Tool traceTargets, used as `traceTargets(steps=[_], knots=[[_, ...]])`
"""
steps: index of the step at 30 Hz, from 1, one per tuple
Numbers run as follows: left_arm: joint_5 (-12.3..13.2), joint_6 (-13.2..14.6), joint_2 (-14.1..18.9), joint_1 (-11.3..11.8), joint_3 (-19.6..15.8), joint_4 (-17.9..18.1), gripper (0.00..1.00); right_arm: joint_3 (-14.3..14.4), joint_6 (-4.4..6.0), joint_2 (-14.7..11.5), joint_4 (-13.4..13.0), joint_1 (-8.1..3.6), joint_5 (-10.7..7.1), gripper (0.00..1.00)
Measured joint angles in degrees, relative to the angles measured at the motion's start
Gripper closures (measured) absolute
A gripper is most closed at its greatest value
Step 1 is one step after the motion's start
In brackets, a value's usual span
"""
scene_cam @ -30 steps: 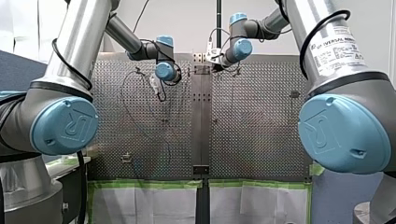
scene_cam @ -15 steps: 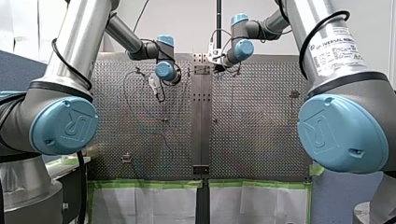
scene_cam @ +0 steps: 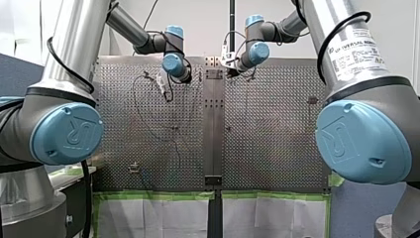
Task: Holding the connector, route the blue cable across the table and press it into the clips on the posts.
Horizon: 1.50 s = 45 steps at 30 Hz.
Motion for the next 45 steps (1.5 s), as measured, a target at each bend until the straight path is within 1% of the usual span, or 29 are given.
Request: traceTargets(steps=[10,15,20,25,30,33,37,41,45], knots=[[3.5,0.1,3.9,-1.4,-4.2,-5.2,0.00,0.0,0.32,0.0,0.1,-0.06,-0.06,1.00],[3.9,0.0,6.2,-1.8,-5.4,-6.4,0.00,0.0,0.33,0.0,0.1,-0.08,-0.08,1.00],[3.8,0.2,7.8,-2.1,-5.6,-6.8,0.00,0.0,0.58,0.0,0.2,-0.06,-0.06,1.00],[2.4,0.9,8.9,-3.6,-5.6,-6.2,0.00,0.0,0.97,-0.1,0.4,-0.37,0.00,1.00],[0.0,1.1,9.0,-6.0,-5.6,-4.0,0.00,0.0,1.49,-0.4,0.7,-0.92,0.08,1.00],[-1.4,1.5,8.9,-7.4,-5.5,-2.9,0.00,0.0,1.60,-0.7,0.7,-1.30,0.14,1.00],[-3.1,1.8,8.9,-9.1,-5.2,-2.5,0.00,0.0,1.64,-1.0,0.8,-1.64,0.17,1.00],[-3.9,2.1,8.0,-10.9,-4.2,-2.7,0.00,0.0,1.67,-1.1,0.9,-1.99,0.19,1.00],[-5.4,2.9,6.1,-13.1,-2.2,-3.9,0.00,0.1,1.84,-1.2,1.1,-2.33,0.19,1.00]])
